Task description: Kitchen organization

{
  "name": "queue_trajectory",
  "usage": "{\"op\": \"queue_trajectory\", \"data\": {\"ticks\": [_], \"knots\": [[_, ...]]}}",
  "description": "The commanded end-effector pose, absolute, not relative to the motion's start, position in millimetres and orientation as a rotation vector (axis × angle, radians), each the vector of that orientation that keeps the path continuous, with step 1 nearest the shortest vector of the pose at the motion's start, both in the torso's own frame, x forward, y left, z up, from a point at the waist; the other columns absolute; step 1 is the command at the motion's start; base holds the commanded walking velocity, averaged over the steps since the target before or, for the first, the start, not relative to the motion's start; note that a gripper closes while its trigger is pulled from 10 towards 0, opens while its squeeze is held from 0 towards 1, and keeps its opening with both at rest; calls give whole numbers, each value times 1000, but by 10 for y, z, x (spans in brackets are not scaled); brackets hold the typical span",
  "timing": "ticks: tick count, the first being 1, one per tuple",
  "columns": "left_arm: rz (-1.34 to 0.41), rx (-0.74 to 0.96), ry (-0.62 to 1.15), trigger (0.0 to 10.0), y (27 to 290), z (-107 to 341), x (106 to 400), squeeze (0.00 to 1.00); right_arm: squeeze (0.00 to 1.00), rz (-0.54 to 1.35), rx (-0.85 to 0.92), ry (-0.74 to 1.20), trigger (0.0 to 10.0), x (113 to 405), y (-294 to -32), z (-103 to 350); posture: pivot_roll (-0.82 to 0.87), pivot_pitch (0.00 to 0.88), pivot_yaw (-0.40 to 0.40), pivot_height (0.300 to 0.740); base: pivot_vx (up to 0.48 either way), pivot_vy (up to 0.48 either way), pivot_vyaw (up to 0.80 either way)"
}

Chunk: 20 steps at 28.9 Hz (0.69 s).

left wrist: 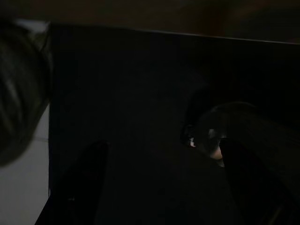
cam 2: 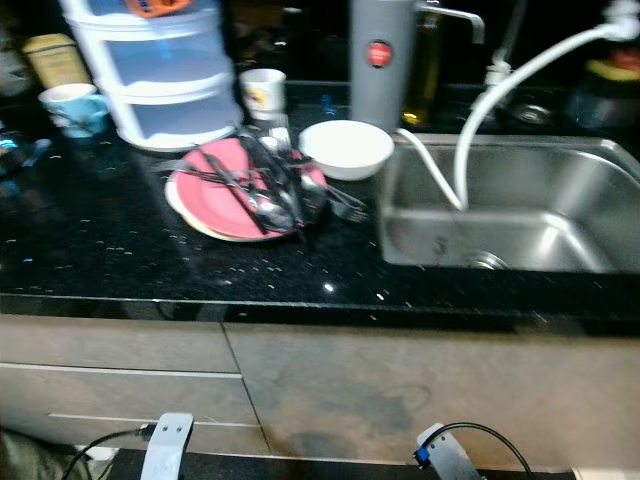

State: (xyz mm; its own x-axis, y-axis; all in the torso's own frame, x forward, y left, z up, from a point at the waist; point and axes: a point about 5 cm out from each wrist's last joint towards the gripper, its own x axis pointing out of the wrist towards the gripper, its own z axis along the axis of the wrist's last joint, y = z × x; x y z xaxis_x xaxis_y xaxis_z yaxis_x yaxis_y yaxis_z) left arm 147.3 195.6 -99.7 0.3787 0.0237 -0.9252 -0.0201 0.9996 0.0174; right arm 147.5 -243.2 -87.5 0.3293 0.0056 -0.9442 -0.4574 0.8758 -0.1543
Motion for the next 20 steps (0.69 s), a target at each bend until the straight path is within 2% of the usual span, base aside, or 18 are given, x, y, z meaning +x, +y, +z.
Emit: {"op": "queue_trajectory", "data": {"ticks": [1, 8, 12, 14, 17, 18, 19, 20], "knots": [[66, -2, 1179, 10000, 1984, -1000, 1457, 0, 0, 329, -452, 1221, 10000, 1437, -2419, -894, 56, 0, -8, 740, 0, 0, 531], [216, 2, 1110, 10000, 2039, -983, 1471, 0, 0, 301, -478, 1221, 10000, 1446, -2450, -888, 64, 0, -12, 740, 0, 0, 0], [332, 18, 880, 10000, 2283, -595, 2151, 0, 0, 307, -474, 1221, 10000, 1450, -2447, -886, 74, 0, -18, 740, 0, 0, 0], [375, -5, 847, 10000, 2341, -512, 2251, 0, 0, 310, -478, 1222, 10000, 1447, -2443, -889, 80, 0, -18, 740, 0, 0, 0], [233, -36, 891, 10000, 2274, -540, 2246, 0, 0, 314, -481, 1224, 10000, 1444, -2433, -893, 84, 0, -16, 740, 0, 0, 0], [233, -36, 891, 10000, 2274, -540, 2246, 0, 0, 314, -481, 1224, 10000, 1444, -2433, -893, 84, 0, -16, 740, 0, 0, 0], [119, -41, 915, 10000, 2215, -568, 2220, 0, 0, 316, -481, 1224, 10000, 1443, -2429, -894, 85, 0, -15, 740, 0, 0, 0], [119, -41, 915, 10000, 2215, -568, 2220, 0, 0, 316, -481, 1224, 10000, 1443, -2429, -894, 85, 0, -15, 740, 0, 0, 0]]}}
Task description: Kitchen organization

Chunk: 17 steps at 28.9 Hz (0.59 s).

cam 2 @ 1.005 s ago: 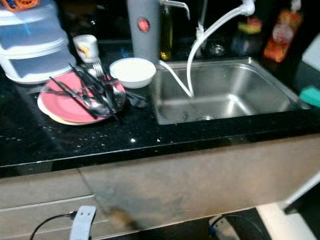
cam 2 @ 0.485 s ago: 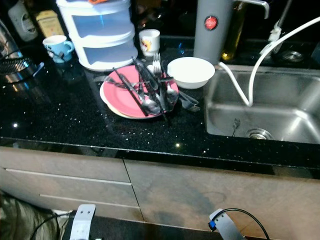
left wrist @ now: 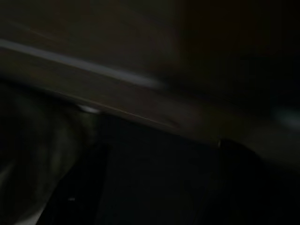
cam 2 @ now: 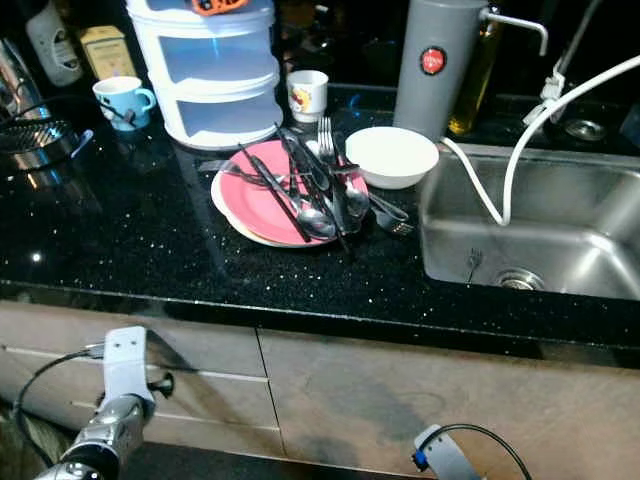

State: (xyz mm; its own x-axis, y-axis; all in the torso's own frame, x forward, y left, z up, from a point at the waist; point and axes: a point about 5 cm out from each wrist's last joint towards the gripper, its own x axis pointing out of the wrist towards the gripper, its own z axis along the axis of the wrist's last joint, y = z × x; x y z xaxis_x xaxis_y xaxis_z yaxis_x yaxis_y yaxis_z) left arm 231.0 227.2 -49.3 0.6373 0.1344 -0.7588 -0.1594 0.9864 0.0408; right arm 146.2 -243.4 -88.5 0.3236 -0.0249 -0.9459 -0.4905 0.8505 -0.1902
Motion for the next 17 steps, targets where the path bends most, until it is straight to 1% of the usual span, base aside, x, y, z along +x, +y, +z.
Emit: {"op": "queue_trajectory", "data": {"ticks": [1, 2, 3, 5, 8, 9, 11, 12, 14, 17], "knots": [[67, -41, 924, 10000, 2187, -580, 2206, 0, 0, 317, -481, 1224, 10000, 1442, -2427, -895, 85, 0, -15, 740, 0, 0, 0], [-85, -34, 986, 10000, 2111, -627, 2134, 0, 0, 326, -479, 1227, 10000, 1434, -2416, -900, 85, 0, -15, 740, 0, 0, 0], [-85, -34, 986, 10000, 2111, -627, 2134, 0, 0, 326, -479, 1227, 10000, 1434, -2416, -900, 85, 0, -15, 740, 0, 0, 0], [-208, -15, 1046, 10000, 2085, -655, 2065, 0, 0, 345, -471, 1234, 10000, 1415, -2393, -911, 84, 0, -15, 740, 0, 0, 0], [-358, 26, 1065, 10000, 2059, -635, 2042, 0, 0, 352, -470, 1236, 10000, 1404, -2380, -919, 83, 0, -16, 740, 0, 0, 0], [-488, 96, 1047, 10000, 2035, -611, 2033, 0, 0, 353, -471, 1236, 10000, 1402, -2379, -919, 83, 0, -17, 740, 0, 0, 0], [-638, 164, 1015, 10000, 1995, -584, 2008, 0, 0, 355, -472, 1237, 10000, 1401, -2379, -920, 81, 0, -17, 740, 0, 0, 0], [-638, 164, 1015, 10000, 1995, -584, 2008, 0, 0, 355, -472, 1237, 10000, 1401, -2379, -920, 81, 0, -17, 740, 0, 0, 0], [-778, 199, 1003, 10000, 2002, -532, 1970, 0, 0, 358, -474, 1237, 10000, 1401, -2371, -922, 76, 0, -17, 740, 0, 0, 0], [-897, 233, 947, 10000, 2026, -415, 1991, 0, 0, 359, -474, 1235, 10000, 1400, -2362, -925, 76, 0, -17, 740, 0, 0, 0]]}}
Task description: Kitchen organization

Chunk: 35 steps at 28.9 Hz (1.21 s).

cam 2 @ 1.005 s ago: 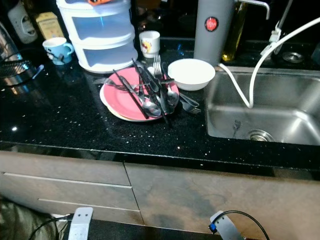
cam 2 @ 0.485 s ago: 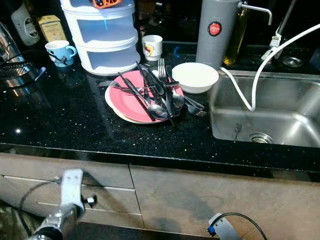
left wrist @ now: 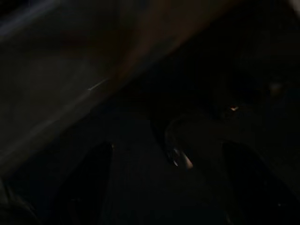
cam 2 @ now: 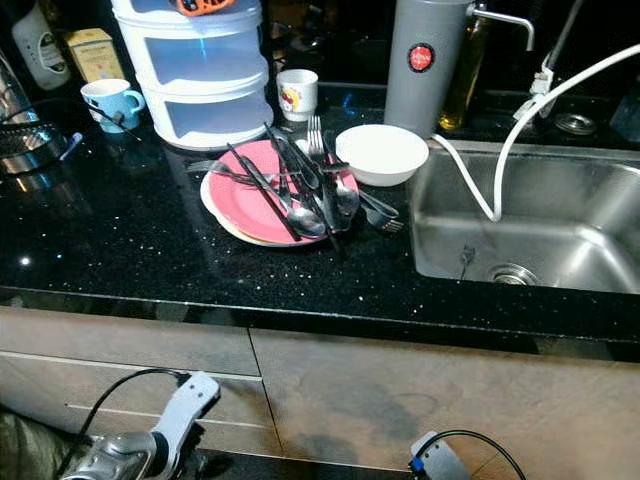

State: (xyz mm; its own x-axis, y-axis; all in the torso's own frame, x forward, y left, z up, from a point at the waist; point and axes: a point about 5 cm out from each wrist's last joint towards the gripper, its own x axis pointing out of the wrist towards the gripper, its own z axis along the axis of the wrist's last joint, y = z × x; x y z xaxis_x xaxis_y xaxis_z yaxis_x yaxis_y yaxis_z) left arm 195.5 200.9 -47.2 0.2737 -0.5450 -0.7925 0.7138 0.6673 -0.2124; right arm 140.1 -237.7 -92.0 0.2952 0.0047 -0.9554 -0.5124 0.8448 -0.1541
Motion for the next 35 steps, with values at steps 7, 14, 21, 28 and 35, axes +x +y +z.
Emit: {"op": "queue_trajectory", "data": {"ticks": [7, 14, 21, 28, 35], "knots": [[-1240, 32, 717, 10000, 1840, 239, 2029, 0, 0, 348, -486, 1237, 10000, 1418, -2459, -891, 73, 0, -15, 740, 0, 0, 0], [-1541, -165, 546, 10000, 1619, 730, 1862, 0, 0, 332, -492, 1243, 10000, 1412, -2564, -861, 70, 0, -11, 740, 0, 0, 0], [-1769, -419, 122, 10000, 1296, 1536, 1826, 0, 0, 319, -493, 1247, 10000, 1390, -2603, -857, 73, 0, -12, 740, 0, 0, 0], [-1344, -454, -359, 10000, 1361, 2285, 2419, 0, 0, 316, -487, 1234, 10000, 1412, -2522, -877, 74, 0, -15, 740, 0, 0, 0], [-713, -205, -397, 10000, 1698, 2686, 3119, 0, 0, 316, -499, 1201, 10000, 1492, -2447, -871, 72, 0, -18, 740, 0, 0, 0]]}}
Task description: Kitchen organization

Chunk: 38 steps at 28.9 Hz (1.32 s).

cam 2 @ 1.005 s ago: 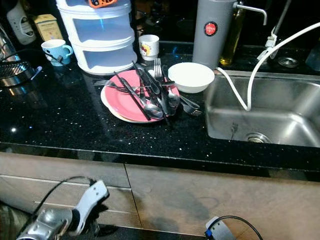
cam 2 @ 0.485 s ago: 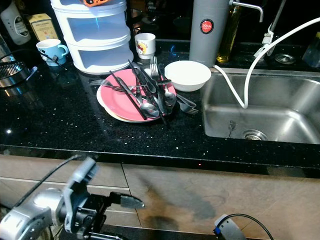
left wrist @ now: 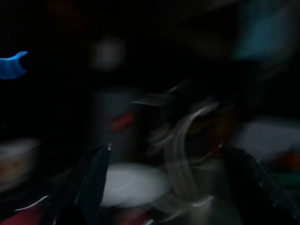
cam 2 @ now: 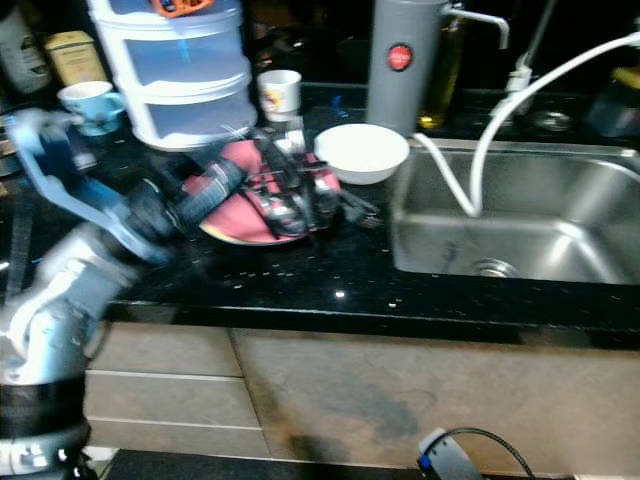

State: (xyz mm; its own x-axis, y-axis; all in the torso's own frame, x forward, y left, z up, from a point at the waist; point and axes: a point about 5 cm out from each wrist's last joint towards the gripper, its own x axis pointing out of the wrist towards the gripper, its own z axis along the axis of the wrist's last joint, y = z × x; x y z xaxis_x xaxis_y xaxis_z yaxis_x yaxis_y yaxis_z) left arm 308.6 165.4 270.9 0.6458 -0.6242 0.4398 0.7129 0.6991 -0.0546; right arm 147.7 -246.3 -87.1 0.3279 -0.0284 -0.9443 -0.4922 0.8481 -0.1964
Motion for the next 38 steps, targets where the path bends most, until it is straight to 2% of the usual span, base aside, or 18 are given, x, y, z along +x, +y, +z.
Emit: {"op": "queue_trajectory", "data": {"ticks": [1, 3, 6, 9, 12, 13, 16, 18, 20, 23, 27, 31, 38], "knots": [[-639, -92, -389, 10000, 1738, 2717, 3179, 0, 0, 313, -503, 1194, 10000, 1509, -2440, -867, 72, 0, -18, 740, 0, 0, 0], [-504, 82, -369, 10000, 1810, 2733, 3283, 0, 0, 308, -505, 1185, 10000, 1530, -2430, -862, 71, 0, -17, 740, 0, 0, 0], [-429, 66, -351, 10000, 1852, 2717, 3370, 0, 0, 307, -506, 1182, 10000, 1534, -2428, -861, 69, 2, -18, 740, 0, 0, 0], [-399, -27, -328, 10000, 1848, 2693, 3429, 0, 0, 307, -509, 1183, 10000, 1530, -2432, -861, 64, 8, -19, 740, 0, 0, 0], [-390, -301, -263, 10000, 1789, 2662, 3530, 0, 0, 307, -512, 1185, 10000, 1524, -2446, -860, 54, 17, -23, 740, 0, 0, 0], [-390, -301, -263, 10000, 1789, 2662, 3530, 0, 0, 307, -512, 1185, 10000, 1524, -2446, -860, 54, 17, -23, 740, 0, 0, 0], [-318, -527, -133, 10000, 1762, 2606, 3703, 0, 0, 301, -522, 1185, 10000, 1522, -2491, -847, 43, 29, -21, 740, 0, 0, 0], [-318, -527, -133, 10000, 1762, 2606, 3703, 0, 0, 301, -522, 1185, 10000, 1522, -2491, -847, 43, 29, -21, 740, 0, 0, 0], [-219, -619, 1, 10000, 1753, 2548, 3786, 0, 0, 297, -527, 1185, 10000, 1525, -2520, -837, 40, 32, -22, 740, 0, 0, 0], [-172, -650, 38, 10000, 1730, 2570, 3806, 0, 0, 296, -531, 1184, 10000, 1530, -2535, -830, 39, 33, -19, 740, 0, 0, 0], [-163, -635, 85, 10000, 1630, 2655, 3809, 0, 0, 295, -535, 1181, 10000, 1554, -2567, -810, 39, 34, -19, 740, 0, 0, 0], [-248, -632, 170, 10000, 1456, 2783, 3748, 0, 0, 296, -541, 1180, 10000, 1569, -2621, -784, 40, 30, -11, 740, 0, 0, 0], [-315, -637, 217, 10000, 1336, 2950, 3623, 0, 0, 294, -546, 1183, 10000, 1570, -2677, -763, 47, 26, -6, 740, 0, 0, 0]]}}
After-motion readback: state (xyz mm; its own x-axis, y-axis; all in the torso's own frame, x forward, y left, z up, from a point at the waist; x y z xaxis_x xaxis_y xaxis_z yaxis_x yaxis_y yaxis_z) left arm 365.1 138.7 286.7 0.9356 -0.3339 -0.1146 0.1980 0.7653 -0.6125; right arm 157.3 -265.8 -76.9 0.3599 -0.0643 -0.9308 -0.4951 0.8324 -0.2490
